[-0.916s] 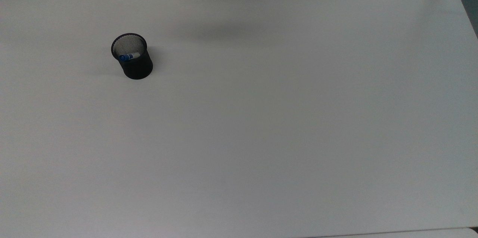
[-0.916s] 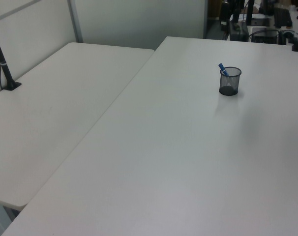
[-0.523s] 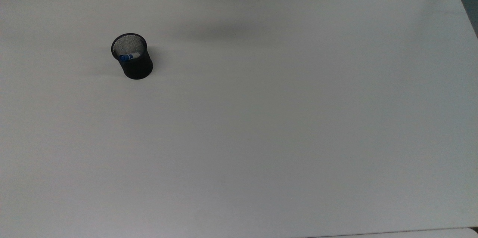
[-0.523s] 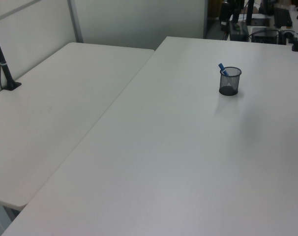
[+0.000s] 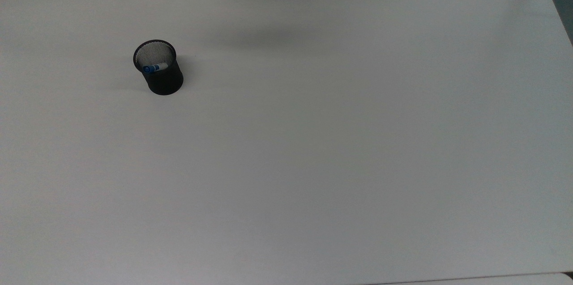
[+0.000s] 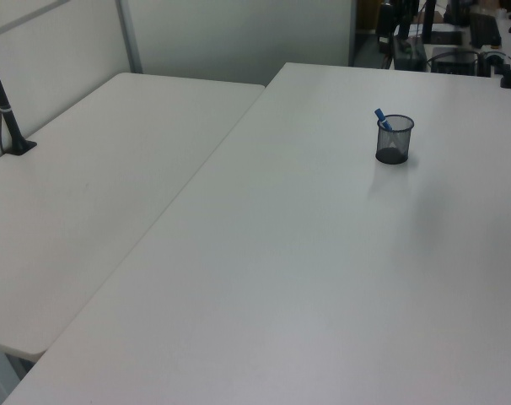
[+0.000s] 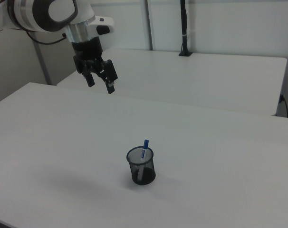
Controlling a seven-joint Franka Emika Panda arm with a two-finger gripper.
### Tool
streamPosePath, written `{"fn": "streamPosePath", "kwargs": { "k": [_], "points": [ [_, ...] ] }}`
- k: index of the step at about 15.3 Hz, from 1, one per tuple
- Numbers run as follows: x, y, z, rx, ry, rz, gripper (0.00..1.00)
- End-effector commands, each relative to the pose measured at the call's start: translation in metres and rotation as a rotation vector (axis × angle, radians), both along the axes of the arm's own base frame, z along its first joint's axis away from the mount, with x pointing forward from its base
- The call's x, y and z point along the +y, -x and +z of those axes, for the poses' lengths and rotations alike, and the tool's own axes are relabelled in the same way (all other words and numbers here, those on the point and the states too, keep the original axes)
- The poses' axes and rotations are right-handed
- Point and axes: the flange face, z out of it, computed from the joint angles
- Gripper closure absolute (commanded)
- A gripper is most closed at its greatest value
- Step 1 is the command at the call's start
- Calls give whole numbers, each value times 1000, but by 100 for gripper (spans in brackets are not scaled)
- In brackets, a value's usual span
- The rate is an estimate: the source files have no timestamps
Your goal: Remove the marker
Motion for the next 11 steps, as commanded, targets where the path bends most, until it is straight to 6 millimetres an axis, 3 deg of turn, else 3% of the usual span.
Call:
{"fn": "streamPosePath", "kwargs": {
  "k": [1,3,5,7,9,11],
  "points": [
    [-16,8,1,22,5,117,0],
    [-30,8,-4,37,12,233,0],
    [-35,10,-25,102,31,383,0],
    [-46,11,-41,160,112,398,0],
    [-59,11,-64,137,127,386,0],
    [-62,11,-103,115,129,374,0]
  ]
}}
